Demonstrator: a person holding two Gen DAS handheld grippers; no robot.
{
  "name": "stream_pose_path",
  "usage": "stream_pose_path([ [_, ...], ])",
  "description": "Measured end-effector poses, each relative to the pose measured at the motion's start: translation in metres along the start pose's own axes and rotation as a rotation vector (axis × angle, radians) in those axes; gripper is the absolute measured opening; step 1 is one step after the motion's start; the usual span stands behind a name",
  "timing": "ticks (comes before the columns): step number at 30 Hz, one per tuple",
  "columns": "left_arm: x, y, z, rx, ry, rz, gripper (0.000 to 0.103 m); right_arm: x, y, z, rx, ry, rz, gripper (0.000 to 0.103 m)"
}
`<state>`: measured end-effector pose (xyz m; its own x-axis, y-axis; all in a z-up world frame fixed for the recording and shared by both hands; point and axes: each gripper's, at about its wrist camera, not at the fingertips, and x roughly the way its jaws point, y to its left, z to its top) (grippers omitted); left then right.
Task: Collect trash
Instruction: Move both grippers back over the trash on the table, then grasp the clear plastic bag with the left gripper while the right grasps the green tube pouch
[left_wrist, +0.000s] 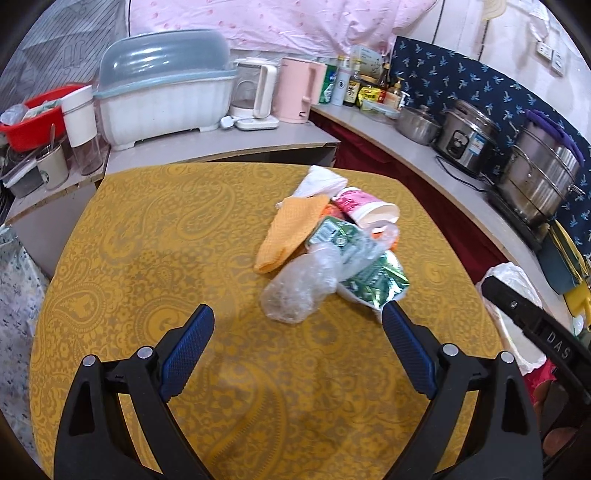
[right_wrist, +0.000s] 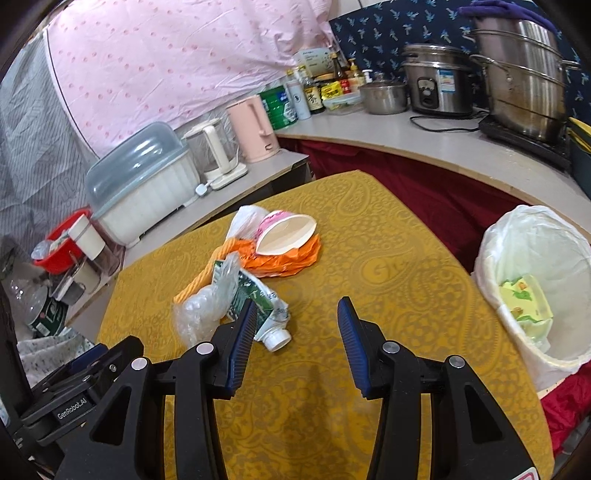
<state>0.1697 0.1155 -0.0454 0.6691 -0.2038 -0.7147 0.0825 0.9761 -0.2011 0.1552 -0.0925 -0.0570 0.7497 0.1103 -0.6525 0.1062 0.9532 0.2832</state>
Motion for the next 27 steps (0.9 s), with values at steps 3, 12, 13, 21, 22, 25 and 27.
stream_pose_path([
  [3,0.013,0.005,0.002,-0.009,0.019,0.001,0.088,0.018,0.008,-0.002,-0.014,0.027,0.005,0.045],
  [12,0.058,0.011,0.011,-0.039,0.083,-0.025,0.088,0.069,0.016,-0.004,-0.029,0.093,0.022,0.045],
  [13,0.064,0.011,0.012,-0.046,0.092,-0.032,0.088,0.073,0.015,-0.004,-0.028,0.099,0.025,0.045],
  [21,0.098,0.006,0.015,-0.009,0.138,-0.053,0.073,0.105,0.01,-0.004,-0.002,0.139,0.066,0.045],
  [22,0.101,0.006,0.015,-0.009,0.148,-0.059,0.068,0.107,0.01,-0.004,0.0,0.139,0.078,0.045],
  [25,0.111,0.007,0.013,-0.011,0.179,-0.084,0.056,0.115,0.013,-0.002,-0.012,0.15,0.105,0.047],
  [27,0.113,0.005,0.011,-0.005,0.188,-0.093,0.047,0.118,0.017,-0.002,-0.033,0.146,0.1,0.049],
])
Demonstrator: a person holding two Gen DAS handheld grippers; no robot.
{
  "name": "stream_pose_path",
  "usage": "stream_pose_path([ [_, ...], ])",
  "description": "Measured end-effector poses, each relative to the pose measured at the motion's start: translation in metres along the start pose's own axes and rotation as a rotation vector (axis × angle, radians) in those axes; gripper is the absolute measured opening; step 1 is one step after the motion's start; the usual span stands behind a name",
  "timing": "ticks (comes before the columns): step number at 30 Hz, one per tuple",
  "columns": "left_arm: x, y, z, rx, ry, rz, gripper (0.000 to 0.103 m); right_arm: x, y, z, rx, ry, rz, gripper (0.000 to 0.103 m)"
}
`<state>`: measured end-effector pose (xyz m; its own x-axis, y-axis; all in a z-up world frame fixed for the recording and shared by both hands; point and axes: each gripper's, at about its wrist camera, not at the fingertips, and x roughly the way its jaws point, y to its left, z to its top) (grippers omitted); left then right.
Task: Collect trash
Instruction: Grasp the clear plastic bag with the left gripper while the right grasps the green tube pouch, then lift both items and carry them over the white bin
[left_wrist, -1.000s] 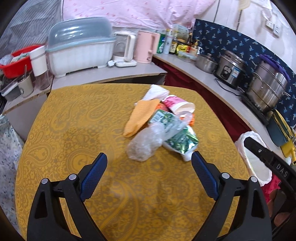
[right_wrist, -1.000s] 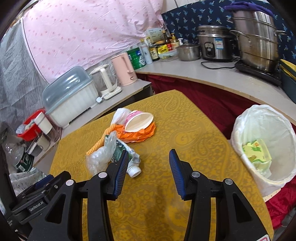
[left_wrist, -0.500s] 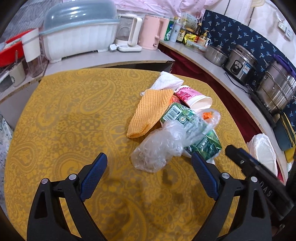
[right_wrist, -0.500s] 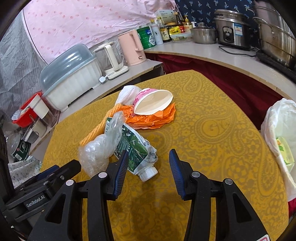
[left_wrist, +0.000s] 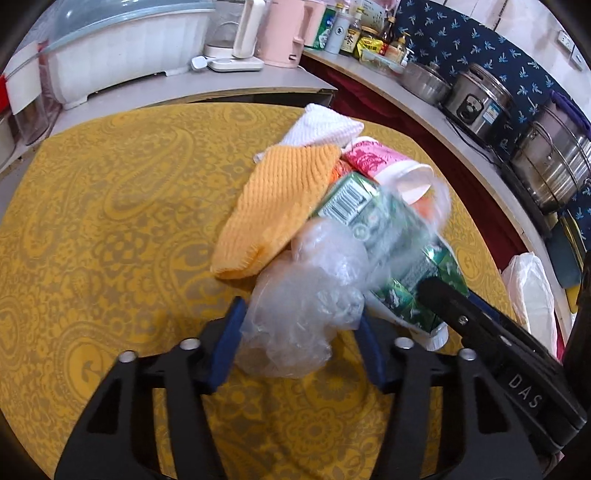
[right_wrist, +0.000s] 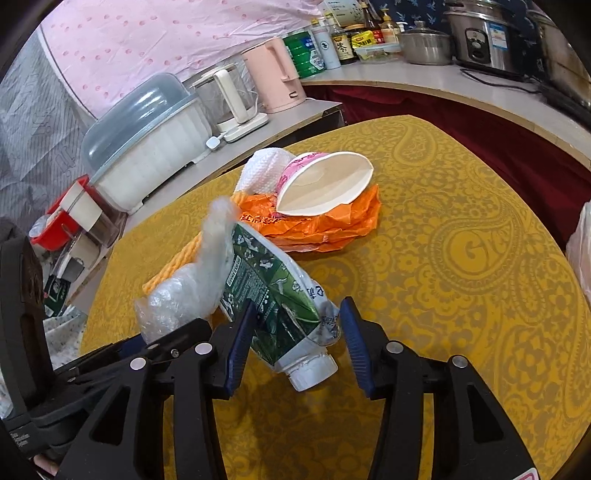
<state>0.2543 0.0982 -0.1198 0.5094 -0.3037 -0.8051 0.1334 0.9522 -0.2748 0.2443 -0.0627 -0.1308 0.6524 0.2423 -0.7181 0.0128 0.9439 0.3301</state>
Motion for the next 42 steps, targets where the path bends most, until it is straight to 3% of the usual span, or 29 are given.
stream_pose_path([
  [6,-0.001,-0.002,-0.004,0.014,0.006,-0.015,0.035,0.002,-0.004,0.0,0.009,-0.004,0.017,0.049],
  [11,-0.011,-0.003,-0.007,0.013,-0.007,-0.008,0.034,0.007,-0.013,0.009,0.021,0.001,0.03,0.056],
  [15,-0.012,0.001,-0.006,0.005,-0.01,0.005,0.034,0.021,-0.017,0.016,0.049,0.039,0.098,0.058],
  [23,-0.011,-0.003,-0.004,0.007,-0.004,0.008,0.034,0.028,-0.007,0.009,0.043,0.077,0.162,0.052],
  [32,-0.039,-0.032,-0.014,0.049,-0.039,-0.025,0.034,-0.023,-0.01,-0.003,0.04,0.007,0.123,0.034],
  [42,-0.079,-0.089,-0.029,0.128,-0.094,-0.066,0.034,-0.106,-0.04,-0.018,0.086,-0.11,0.066,0.034],
])
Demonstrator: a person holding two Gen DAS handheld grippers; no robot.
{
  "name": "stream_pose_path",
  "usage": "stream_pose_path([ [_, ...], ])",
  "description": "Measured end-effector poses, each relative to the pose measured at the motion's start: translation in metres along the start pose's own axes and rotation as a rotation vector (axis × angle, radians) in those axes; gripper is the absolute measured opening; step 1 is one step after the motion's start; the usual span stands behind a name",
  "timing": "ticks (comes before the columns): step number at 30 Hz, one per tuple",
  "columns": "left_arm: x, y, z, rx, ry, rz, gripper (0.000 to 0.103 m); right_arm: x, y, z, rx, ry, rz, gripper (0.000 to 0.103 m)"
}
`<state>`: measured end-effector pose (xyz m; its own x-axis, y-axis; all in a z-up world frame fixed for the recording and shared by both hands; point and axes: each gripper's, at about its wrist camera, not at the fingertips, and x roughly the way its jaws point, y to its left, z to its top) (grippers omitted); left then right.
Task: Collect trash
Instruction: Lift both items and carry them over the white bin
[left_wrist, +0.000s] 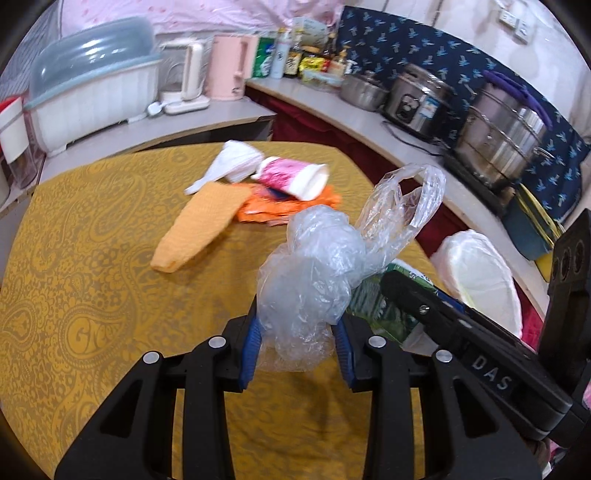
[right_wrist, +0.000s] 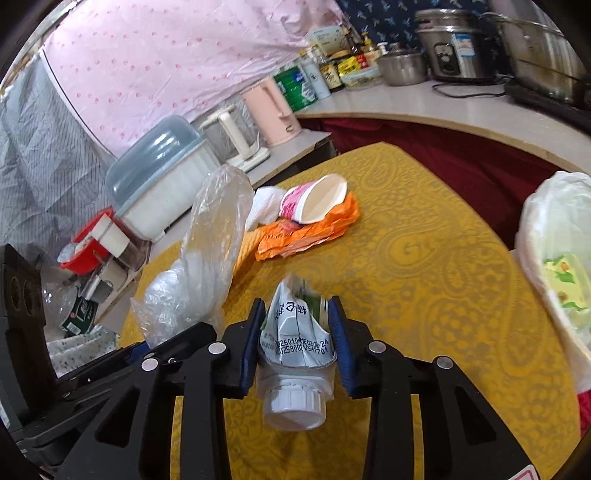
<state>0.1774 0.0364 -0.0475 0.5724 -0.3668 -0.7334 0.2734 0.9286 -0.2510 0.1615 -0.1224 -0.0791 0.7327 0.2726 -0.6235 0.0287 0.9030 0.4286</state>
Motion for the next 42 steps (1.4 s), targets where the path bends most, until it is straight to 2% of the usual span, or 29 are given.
stream_pose_path([
  [4,-0.013,-0.027,-0.004,0.035,-0.016,-0.019,0.034,-0.037,-0.013,0.003,0.01,-0.064,-0.032,0.034],
  [9,-0.023,-0.057,-0.008,0.074,-0.024,-0.047,0.034,-0.07,-0.034,0.002,0.032,-0.098,-0.074,0.033],
  [16,-0.033,-0.088,-0.023,0.13,-0.019,-0.075,0.034,-0.102,-0.069,-0.035,0.07,-0.061,-0.12,0.033],
  [21,-0.033,-0.094,-0.042,0.156,0.01,-0.07,0.034,-0.119,-0.076,-0.074,0.07,-0.014,-0.096,0.034],
  [25,-0.034,-0.094,-0.058,0.164,0.037,-0.07,0.034,-0.121,-0.069,-0.102,0.041,0.053,-0.108,0.034],
  [29,-0.032,-0.094,-0.067,0.167,0.057,-0.066,0.034,-0.111,-0.071,-0.115,0.05,0.122,-0.137,0.036],
  [32,-0.032,-0.093,-0.073,0.169,0.064,-0.062,0.034,-0.101,-0.074,-0.118,0.064,0.16,-0.167,0.038],
  [39,-0.035,-0.09,-0.076,0.169,0.064,-0.052,0.034,-0.086,-0.073,-0.116,0.053,0.185,-0.204,0.038],
  [42,-0.035,-0.09,-0.076,0.171,0.064,-0.052,0.034,-0.084,-0.073,-0.115,0.048,0.191,-0.185,0.022],
])
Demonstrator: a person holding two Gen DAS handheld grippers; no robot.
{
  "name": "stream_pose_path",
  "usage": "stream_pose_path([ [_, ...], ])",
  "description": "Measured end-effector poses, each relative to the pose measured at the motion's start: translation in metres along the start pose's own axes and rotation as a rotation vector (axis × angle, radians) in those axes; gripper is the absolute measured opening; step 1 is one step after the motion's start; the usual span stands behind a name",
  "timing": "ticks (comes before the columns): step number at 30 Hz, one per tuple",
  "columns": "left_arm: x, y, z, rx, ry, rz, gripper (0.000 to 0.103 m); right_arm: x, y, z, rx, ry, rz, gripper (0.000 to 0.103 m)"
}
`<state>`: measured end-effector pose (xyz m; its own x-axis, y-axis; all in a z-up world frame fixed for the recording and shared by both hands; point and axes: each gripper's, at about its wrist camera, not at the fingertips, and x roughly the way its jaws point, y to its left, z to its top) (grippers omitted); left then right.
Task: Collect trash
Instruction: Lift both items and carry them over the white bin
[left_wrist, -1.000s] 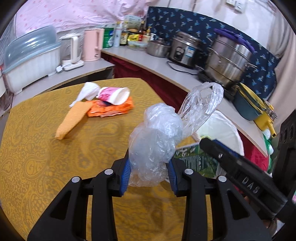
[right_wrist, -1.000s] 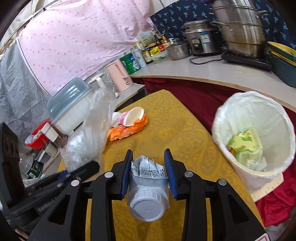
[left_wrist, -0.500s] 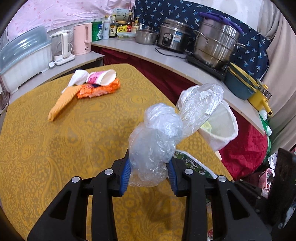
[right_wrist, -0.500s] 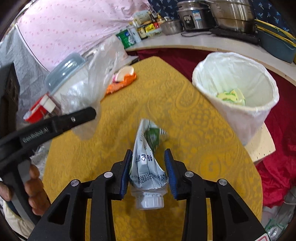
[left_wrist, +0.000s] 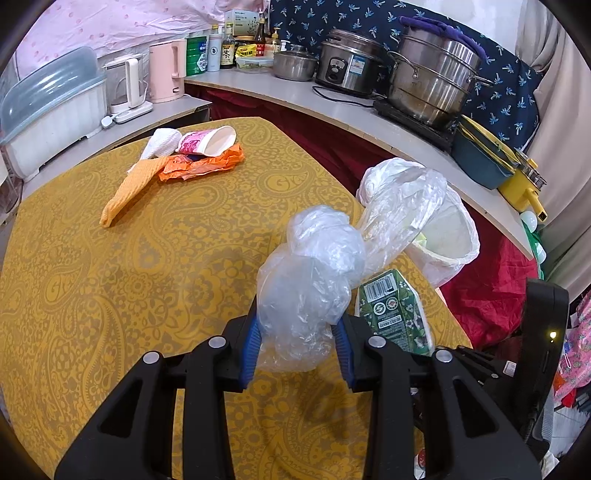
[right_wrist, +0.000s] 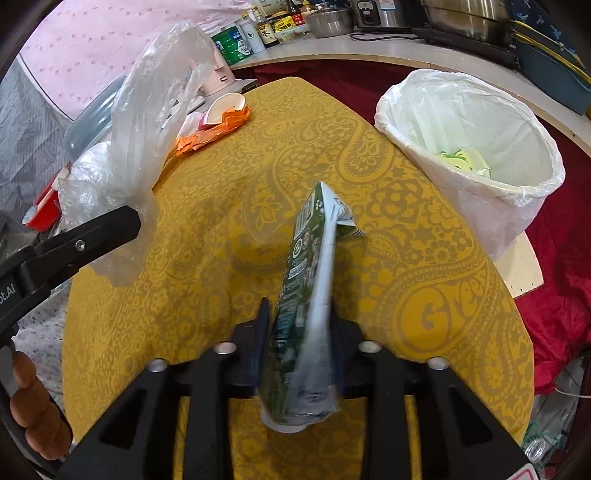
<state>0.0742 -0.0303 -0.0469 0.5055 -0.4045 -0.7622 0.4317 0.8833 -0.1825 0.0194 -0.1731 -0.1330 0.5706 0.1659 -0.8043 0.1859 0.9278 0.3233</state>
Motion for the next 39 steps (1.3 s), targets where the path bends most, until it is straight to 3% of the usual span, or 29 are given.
stream_pose_path([
  [14,-0.001,-0.022,0.018,0.04,-0.022,-0.018,0.034,-0.044,-0.017,0.02,0.044,-0.15,-0.015,0.017],
  [24,0.006,-0.063,0.047,0.108,-0.052,-0.054,0.034,-0.083,-0.05,0.061,0.116,-0.288,-0.027,0.017],
  [39,0.053,-0.132,0.087,0.206,-0.03,-0.103,0.034,-0.111,-0.136,0.107,0.267,-0.421,-0.083,0.017],
])
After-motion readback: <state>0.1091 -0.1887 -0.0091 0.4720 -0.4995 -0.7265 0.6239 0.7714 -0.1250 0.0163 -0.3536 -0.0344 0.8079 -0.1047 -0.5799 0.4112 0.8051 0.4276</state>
